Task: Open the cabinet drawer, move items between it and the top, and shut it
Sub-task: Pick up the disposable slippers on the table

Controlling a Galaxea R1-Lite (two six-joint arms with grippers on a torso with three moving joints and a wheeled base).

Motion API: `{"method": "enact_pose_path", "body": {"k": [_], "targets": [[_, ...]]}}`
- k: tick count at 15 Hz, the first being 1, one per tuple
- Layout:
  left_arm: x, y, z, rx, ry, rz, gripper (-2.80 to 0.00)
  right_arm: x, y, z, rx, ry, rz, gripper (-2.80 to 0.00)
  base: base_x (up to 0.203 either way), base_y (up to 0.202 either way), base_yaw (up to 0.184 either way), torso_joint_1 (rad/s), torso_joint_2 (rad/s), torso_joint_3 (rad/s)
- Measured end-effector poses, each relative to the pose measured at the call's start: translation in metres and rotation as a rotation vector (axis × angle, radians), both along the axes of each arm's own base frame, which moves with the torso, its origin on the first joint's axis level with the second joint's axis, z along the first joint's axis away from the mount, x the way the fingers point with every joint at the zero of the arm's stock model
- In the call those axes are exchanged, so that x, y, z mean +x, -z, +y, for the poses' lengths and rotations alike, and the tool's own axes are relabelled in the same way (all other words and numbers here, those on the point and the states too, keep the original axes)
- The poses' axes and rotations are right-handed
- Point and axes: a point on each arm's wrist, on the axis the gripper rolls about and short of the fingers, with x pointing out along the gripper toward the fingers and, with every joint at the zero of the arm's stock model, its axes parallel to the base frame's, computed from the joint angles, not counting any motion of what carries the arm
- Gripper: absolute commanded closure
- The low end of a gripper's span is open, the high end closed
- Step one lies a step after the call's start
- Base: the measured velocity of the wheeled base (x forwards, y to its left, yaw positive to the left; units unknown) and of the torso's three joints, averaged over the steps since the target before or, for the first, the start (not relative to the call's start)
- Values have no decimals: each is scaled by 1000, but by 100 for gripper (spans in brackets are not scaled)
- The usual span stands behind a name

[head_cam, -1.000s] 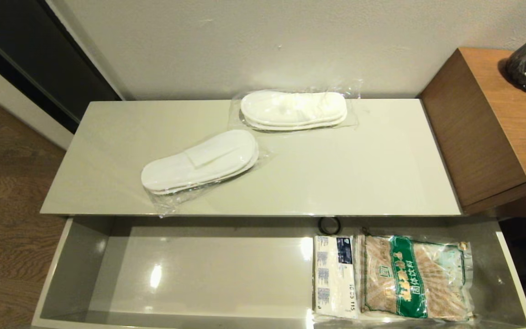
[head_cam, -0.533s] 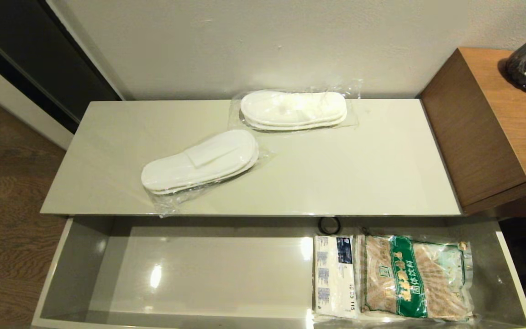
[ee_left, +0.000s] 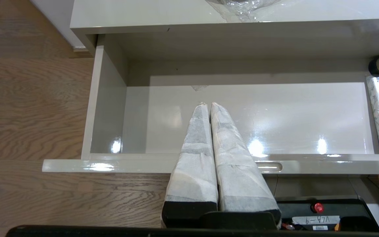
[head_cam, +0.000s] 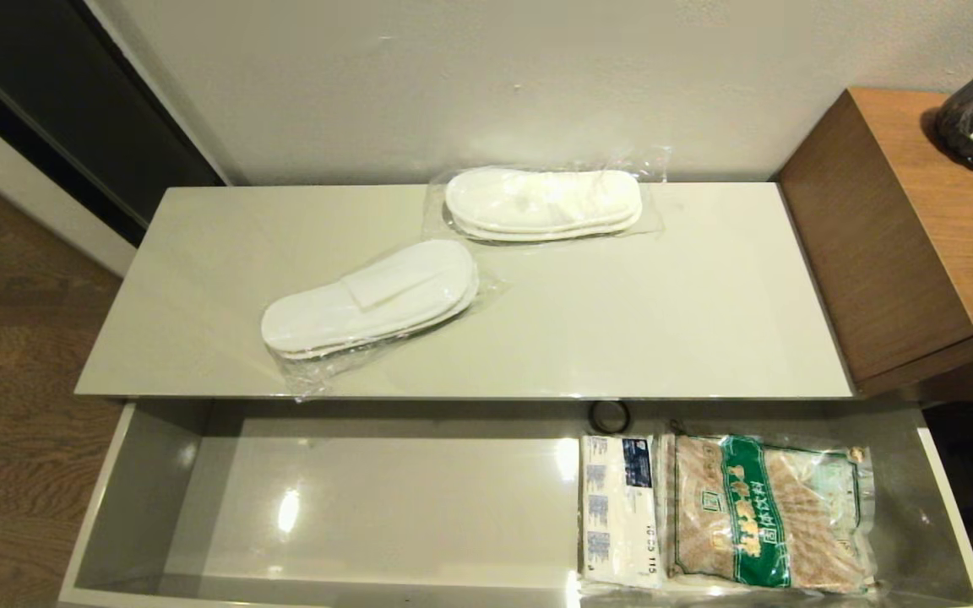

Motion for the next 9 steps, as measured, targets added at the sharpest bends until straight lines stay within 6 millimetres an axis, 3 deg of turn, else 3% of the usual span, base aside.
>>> {"method": "enact_pose_path", "body": {"k": [3,9], "targets": [[0,0,0,0,2,1,0,0,18,-2,-45,-60,-200,0,0,0,0,0,0,0],[0,0,0,0,2,1,0,34,64,-3,-121,-100,-566,0,0,0,0,0,0,0]]}}
